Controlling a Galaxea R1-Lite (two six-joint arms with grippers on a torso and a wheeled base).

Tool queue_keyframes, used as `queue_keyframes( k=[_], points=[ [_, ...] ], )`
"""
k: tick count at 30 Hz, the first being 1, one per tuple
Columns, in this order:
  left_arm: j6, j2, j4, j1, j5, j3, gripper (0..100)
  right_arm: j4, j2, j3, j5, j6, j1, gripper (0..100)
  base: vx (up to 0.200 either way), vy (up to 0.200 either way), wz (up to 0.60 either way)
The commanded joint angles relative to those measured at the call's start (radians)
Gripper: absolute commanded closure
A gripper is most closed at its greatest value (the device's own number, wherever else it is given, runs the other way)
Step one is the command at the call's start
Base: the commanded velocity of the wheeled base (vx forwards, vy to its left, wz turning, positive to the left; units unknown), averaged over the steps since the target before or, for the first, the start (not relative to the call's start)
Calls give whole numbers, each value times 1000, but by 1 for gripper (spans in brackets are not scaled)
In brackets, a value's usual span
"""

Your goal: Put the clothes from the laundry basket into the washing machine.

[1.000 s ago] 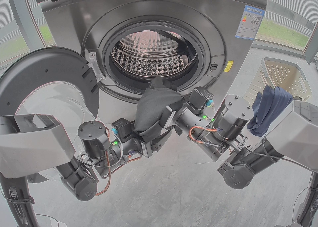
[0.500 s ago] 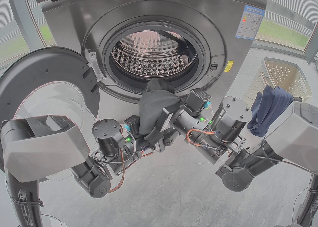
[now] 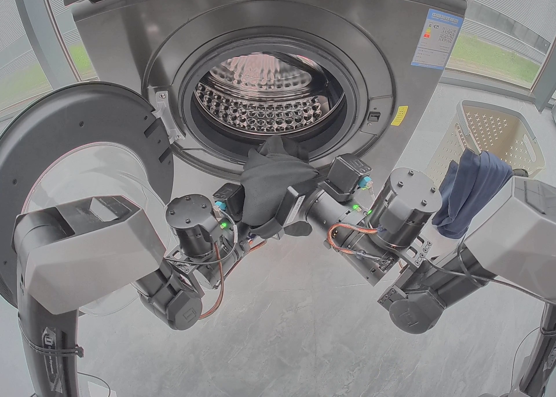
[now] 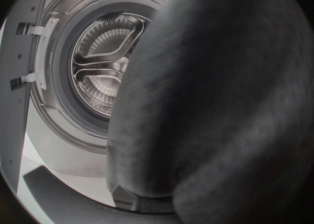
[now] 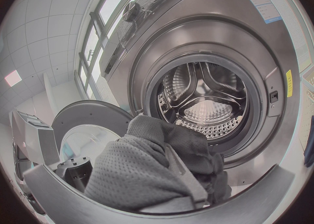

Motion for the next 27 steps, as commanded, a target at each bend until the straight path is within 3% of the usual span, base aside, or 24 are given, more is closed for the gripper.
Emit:
queue_keyframes(
  k=[1,7,17,21,22,24,27],
  points=[
    [-2,-62,-3,20,4,11,100,1,-3,6,-4,0,-33,100,0,0,0],
    [-19,-187,-1,28,4,59,100,19,0,50,-10,-4,-80,100,0,0,0],
    [-39,-353,0,9,17,145,100,5,7,85,-8,-17,-68,100,0,0,0],
    [-64,-376,0,-4,17,174,100,-1,0,90,-7,-17,-57,100,0,0,0],
    [-65,-378,0,-6,17,182,100,-2,-3,90,-5,-17,-54,0,0,0,0],
    [-67,-381,0,-6,17,188,100,-4,-7,95,-4,-15,-50,0,0,0,0],
    [-82,-416,0,-1,19,226,100,-22,-54,219,22,-29,-47,0,0,0,0]
  ],
)
